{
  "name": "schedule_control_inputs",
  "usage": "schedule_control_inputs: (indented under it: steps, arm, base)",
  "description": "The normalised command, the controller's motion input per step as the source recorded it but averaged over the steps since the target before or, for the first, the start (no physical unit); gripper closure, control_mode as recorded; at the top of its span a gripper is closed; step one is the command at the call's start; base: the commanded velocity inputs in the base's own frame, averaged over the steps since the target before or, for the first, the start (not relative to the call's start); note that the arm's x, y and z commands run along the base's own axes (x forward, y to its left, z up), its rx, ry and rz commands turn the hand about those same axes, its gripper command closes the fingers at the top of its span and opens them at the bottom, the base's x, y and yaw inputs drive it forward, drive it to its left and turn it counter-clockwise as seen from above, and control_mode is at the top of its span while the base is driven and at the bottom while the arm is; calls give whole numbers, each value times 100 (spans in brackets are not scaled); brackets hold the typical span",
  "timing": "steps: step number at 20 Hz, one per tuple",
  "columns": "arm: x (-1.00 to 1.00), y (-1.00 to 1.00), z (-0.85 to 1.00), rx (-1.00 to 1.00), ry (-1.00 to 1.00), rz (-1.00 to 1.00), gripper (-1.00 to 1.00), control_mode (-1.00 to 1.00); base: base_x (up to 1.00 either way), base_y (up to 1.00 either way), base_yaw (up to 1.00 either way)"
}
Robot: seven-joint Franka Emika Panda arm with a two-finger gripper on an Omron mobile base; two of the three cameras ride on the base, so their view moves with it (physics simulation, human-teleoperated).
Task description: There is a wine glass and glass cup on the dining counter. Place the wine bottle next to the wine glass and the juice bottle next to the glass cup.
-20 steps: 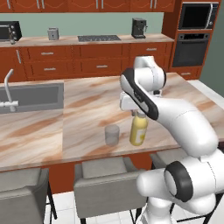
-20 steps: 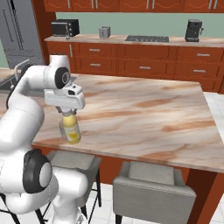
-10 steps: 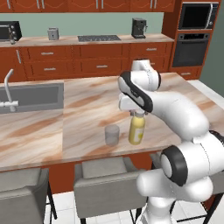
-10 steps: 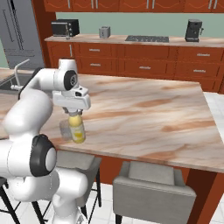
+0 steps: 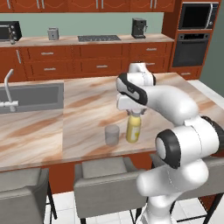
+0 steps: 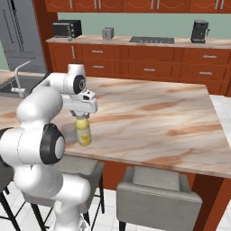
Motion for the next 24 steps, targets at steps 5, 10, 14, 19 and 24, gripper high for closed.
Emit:
schedule_control_inputs:
  steps: [5, 10, 14, 19, 24]
  arm:
    - [39, 2, -18, 2, 0, 0, 100, -100]
    - [35, 6, -25, 0, 0, 0, 100, -100]
    - [33, 6, -30, 0, 0, 0, 100, -100]
    - [26, 1, -31, 0, 0, 1, 100, -100]
    - [18, 0, -36, 1, 2, 3, 100, -100]
  base:
    - [0, 0, 0]
    - [0, 0, 0]
    - [0, 0, 0]
    - [0, 0, 0]
    - [0, 0, 0]
